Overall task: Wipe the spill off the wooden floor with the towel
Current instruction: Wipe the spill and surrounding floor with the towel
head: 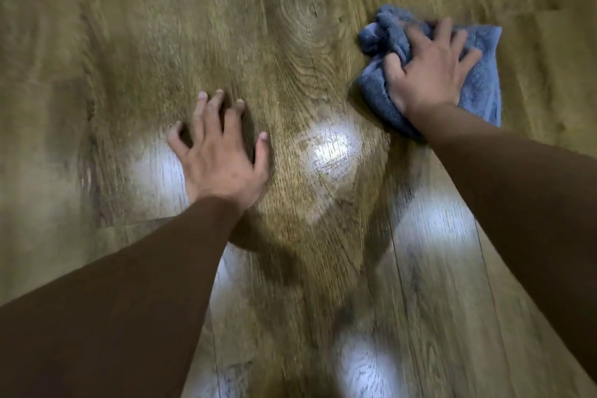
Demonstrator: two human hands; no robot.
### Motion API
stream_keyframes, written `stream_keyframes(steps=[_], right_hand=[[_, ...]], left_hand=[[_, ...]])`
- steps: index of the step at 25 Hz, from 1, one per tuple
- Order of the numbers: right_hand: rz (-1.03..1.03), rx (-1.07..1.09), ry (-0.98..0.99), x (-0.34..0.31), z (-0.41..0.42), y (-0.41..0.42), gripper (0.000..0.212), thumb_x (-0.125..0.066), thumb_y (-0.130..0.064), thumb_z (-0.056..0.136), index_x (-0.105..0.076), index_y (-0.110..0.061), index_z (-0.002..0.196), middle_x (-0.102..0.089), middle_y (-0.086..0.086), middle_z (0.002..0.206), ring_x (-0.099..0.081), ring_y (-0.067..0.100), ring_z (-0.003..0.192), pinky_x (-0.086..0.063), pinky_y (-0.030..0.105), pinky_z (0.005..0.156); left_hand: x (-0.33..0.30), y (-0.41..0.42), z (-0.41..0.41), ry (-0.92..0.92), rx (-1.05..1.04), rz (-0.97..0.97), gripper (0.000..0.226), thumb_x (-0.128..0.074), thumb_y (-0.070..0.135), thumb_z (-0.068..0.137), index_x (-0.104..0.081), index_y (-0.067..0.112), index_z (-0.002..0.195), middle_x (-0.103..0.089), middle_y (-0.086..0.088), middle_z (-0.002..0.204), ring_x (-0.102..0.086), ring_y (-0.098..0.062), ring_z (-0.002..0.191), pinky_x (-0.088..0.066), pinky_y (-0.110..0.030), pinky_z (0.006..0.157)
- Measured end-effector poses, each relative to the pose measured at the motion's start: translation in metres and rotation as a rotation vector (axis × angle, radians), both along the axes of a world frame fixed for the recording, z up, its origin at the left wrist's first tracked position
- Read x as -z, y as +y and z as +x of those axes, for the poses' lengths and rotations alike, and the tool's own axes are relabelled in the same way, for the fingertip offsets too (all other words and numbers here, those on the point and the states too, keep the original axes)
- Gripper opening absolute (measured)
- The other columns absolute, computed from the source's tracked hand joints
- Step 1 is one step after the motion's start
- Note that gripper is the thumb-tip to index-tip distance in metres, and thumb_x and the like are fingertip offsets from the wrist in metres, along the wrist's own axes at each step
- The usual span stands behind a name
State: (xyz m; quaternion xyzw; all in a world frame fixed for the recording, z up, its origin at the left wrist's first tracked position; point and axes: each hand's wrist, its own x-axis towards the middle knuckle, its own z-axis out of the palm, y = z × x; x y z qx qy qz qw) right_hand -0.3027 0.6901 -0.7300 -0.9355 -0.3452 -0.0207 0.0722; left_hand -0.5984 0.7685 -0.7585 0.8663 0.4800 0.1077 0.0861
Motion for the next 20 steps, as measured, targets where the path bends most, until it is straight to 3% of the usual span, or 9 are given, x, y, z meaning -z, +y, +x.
stream_keyframes(steps=[7,15,20], right_hand=[[0.008,-0.029,0.045,-0.006,-0.041,-0.015,0.055,-0.043,-0.046,0.084,-0.054,-0.033,0.136,-0.044,0.014,0.131,-0.038,0.038,0.120,-0.024,0.052,0.102],[-0.048,-0.095,0.145,-0.002,-0.200,-0.101,0.062,-0.048,-0.052,0.075,-0.053,-0.040,0.136,-0.042,0.006,0.136,-0.040,0.034,0.124,-0.028,0.058,0.103],[-0.030,-0.147,0.134,0.001,-0.189,-0.094,0.061,-0.053,-0.053,0.071,-0.058,-0.040,0.131,-0.045,0.006,0.131,-0.041,0.033,0.118,-0.022,0.052,0.101]], left_hand=[[0.001,0.001,-0.001,-0.007,0.010,-0.017,0.057,-0.041,0.055,0.096,-0.051,0.018,0.138,-0.039,-0.009,0.157,-0.023,-0.026,0.153,-0.017,-0.057,0.112],[0.002,0.002,-0.001,-0.017,0.004,-0.004,0.057,-0.041,0.055,0.096,-0.051,0.018,0.138,-0.039,-0.008,0.155,-0.024,-0.025,0.152,-0.016,-0.054,0.112],[0.001,0.002,-0.001,-0.014,0.007,0.015,0.055,-0.043,0.051,0.096,-0.052,0.015,0.136,-0.041,-0.010,0.154,-0.027,-0.027,0.151,-0.015,-0.052,0.111]])
